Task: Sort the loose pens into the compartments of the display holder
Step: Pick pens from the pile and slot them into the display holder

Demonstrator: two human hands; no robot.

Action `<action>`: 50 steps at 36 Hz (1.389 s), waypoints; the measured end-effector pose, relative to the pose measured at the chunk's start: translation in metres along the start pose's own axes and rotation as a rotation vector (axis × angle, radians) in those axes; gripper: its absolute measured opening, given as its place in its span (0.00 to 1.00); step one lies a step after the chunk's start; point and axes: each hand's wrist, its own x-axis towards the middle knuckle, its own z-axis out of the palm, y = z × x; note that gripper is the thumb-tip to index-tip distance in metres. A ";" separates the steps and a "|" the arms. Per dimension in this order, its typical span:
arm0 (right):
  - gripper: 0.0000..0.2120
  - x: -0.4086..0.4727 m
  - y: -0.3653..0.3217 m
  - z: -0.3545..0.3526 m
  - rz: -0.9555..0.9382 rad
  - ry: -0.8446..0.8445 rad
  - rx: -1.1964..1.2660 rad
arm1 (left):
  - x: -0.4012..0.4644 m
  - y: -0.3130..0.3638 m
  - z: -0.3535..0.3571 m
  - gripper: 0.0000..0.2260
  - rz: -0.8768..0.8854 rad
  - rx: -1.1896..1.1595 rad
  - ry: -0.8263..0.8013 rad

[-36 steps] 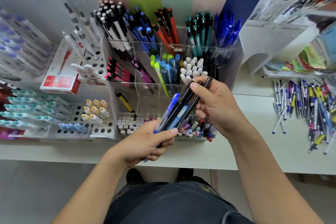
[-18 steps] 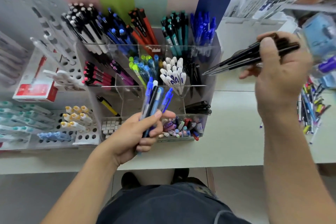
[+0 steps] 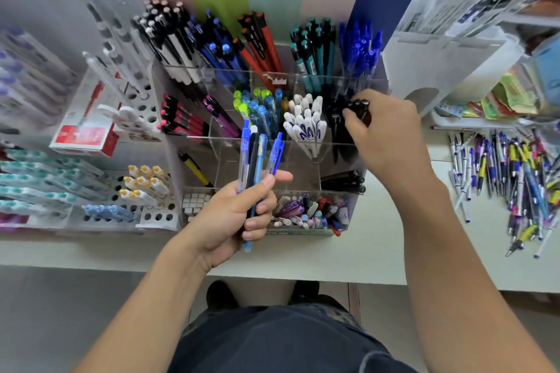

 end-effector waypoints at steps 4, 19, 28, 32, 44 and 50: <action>0.15 0.001 -0.005 0.004 0.062 -0.075 0.001 | -0.006 0.003 -0.002 0.14 0.020 -0.004 -0.041; 0.08 -0.033 -0.048 0.005 -0.019 0.116 0.504 | -0.021 0.007 -0.005 0.08 0.038 -0.008 -0.094; 0.03 -0.043 -0.071 0.028 0.256 -0.351 1.012 | -0.019 0.006 0.000 0.19 0.084 -0.007 0.015; 0.04 -0.037 -0.051 -0.007 0.167 0.090 1.064 | -0.017 0.005 -0.003 0.12 0.098 -0.045 0.057; 0.09 -0.018 0.004 -0.001 0.024 0.405 0.306 | -0.005 0.001 0.003 0.15 0.137 0.009 0.142; 0.06 -0.009 0.009 0.013 0.016 0.142 0.139 | -0.005 -0.001 0.008 0.15 0.163 0.040 0.227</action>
